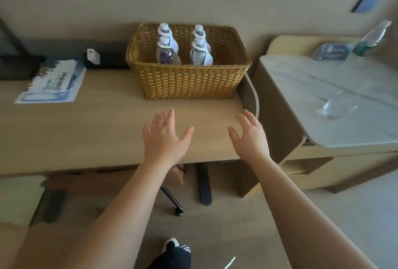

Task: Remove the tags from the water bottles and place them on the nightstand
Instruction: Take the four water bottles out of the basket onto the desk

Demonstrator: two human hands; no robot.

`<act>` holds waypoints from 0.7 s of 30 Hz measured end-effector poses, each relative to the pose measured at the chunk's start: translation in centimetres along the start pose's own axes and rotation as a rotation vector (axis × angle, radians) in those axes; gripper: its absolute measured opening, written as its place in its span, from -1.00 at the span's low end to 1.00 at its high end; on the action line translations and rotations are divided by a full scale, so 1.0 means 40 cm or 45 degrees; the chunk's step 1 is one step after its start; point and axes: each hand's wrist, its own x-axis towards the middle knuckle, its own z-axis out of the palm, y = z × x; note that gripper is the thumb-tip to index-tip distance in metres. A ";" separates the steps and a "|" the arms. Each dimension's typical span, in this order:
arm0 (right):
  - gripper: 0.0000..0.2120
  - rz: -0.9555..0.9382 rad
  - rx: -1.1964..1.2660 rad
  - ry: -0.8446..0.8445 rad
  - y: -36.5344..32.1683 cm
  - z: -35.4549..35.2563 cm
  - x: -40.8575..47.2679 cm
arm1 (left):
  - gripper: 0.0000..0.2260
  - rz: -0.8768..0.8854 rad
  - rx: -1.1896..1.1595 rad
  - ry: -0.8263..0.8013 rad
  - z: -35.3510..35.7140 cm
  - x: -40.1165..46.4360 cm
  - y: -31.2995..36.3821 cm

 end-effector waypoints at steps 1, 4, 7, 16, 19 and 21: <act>-0.49 -0.018 0.008 -0.016 -0.012 0.010 0.030 | -0.28 -0.022 0.004 0.014 -0.004 0.022 -0.006; -0.50 -0.077 0.032 -0.034 -0.049 0.041 0.123 | -0.28 -0.081 0.012 0.073 -0.014 0.102 -0.029; -0.50 -0.141 0.069 -0.007 -0.084 0.057 0.228 | -0.28 -0.079 0.008 0.117 -0.019 0.192 -0.044; -0.51 -0.192 0.143 0.139 -0.193 0.050 0.523 | -0.32 0.000 -0.014 0.221 -0.075 0.475 -0.068; -0.51 -0.207 0.149 0.145 -0.228 0.043 0.586 | -0.35 0.075 -0.027 0.302 -0.114 0.561 -0.071; -0.53 -0.232 0.140 0.145 -0.242 0.034 0.625 | -0.39 0.147 -0.074 0.392 -0.140 0.611 -0.068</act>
